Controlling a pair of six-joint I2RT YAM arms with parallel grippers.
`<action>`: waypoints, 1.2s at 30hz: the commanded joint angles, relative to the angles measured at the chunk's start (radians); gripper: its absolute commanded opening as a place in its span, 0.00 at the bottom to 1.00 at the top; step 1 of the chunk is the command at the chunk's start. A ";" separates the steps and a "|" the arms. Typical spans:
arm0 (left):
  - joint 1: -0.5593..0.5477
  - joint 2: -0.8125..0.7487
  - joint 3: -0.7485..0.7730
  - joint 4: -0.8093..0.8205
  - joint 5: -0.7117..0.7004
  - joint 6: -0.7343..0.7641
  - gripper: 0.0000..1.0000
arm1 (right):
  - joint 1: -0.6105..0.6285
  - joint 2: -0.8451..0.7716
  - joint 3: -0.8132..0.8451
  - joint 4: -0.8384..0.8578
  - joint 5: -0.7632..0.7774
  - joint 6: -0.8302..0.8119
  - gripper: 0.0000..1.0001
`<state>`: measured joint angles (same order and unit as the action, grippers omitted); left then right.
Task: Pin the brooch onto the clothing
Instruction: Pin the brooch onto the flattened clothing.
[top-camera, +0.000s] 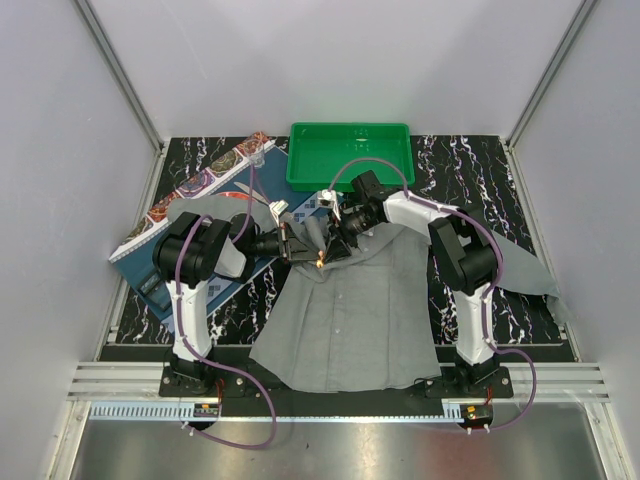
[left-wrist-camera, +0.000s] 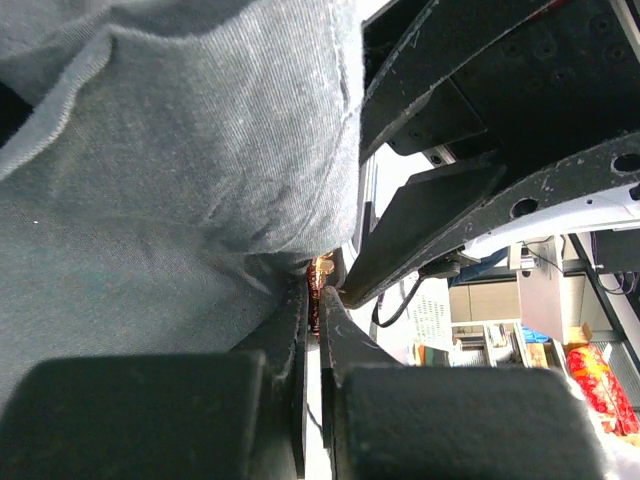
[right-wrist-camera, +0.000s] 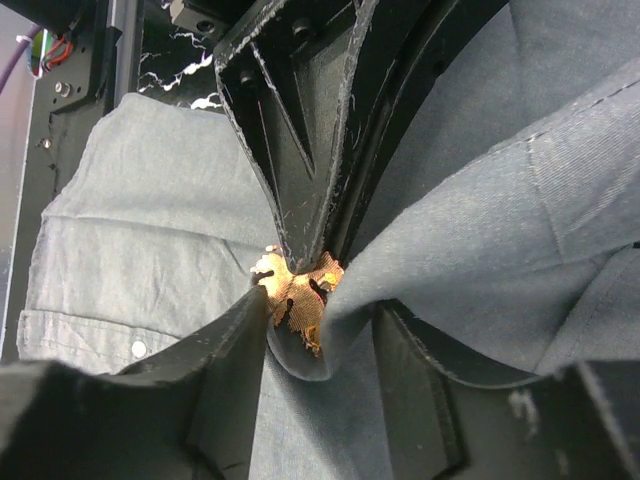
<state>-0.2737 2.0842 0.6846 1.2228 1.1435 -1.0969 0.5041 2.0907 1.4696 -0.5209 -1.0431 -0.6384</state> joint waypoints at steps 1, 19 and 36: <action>-0.004 -0.007 -0.002 0.443 0.018 -0.006 0.00 | 0.007 0.012 0.046 -0.011 -0.017 0.000 0.48; -0.004 -0.050 -0.023 0.443 0.002 0.034 0.00 | 0.002 0.028 0.067 -0.033 0.071 0.013 0.31; -0.004 -0.064 -0.043 0.443 -0.005 0.046 0.00 | -0.019 0.020 0.060 -0.041 0.097 0.026 0.21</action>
<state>-0.2745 2.0689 0.6506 1.2224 1.1027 -1.0504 0.5068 2.1124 1.5108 -0.5659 -1.0061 -0.5880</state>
